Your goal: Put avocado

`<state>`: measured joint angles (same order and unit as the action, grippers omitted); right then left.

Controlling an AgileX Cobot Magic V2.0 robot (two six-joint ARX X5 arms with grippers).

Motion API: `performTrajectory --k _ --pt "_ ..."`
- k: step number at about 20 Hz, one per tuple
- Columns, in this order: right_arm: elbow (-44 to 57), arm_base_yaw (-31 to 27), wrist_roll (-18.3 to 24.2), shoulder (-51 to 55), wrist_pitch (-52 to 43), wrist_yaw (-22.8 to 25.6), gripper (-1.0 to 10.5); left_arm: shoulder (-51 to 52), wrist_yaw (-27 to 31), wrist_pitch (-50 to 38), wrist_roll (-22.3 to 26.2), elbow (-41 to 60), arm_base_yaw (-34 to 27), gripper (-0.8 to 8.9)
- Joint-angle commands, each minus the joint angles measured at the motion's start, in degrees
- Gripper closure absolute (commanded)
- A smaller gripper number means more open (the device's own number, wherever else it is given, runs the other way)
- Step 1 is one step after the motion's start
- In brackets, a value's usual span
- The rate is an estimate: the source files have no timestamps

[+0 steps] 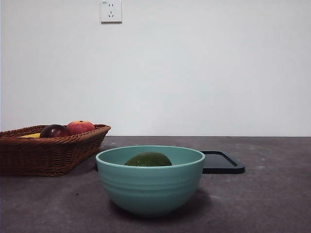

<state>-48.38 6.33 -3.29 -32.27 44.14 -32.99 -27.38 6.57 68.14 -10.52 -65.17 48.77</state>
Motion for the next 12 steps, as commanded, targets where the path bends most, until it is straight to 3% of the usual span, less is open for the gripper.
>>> performTrajectory --k 1,6,10,12 --pt "-0.9 0.2 -0.7 -0.2 0.0 -0.2 3.6 1.1 0.5 -0.5 -1.1 1.0 0.3 2.6" --pt "-0.9 2.6 -1.4 -3.7 0.9 -1.5 3.9 1.5 0.5 -0.5 -0.4 1.5 0.4 2.6" --pt "-1.0 10.4 -4.1 -13.7 -2.1 -0.9 4.1 1.5 0.5 -0.6 1.7 1.5 0.3 2.6" --pt "-2.4 15.3 -5.3 -20.0 -3.2 3.3 4.1 1.5 0.5 -0.5 1.9 1.5 0.3 2.6"
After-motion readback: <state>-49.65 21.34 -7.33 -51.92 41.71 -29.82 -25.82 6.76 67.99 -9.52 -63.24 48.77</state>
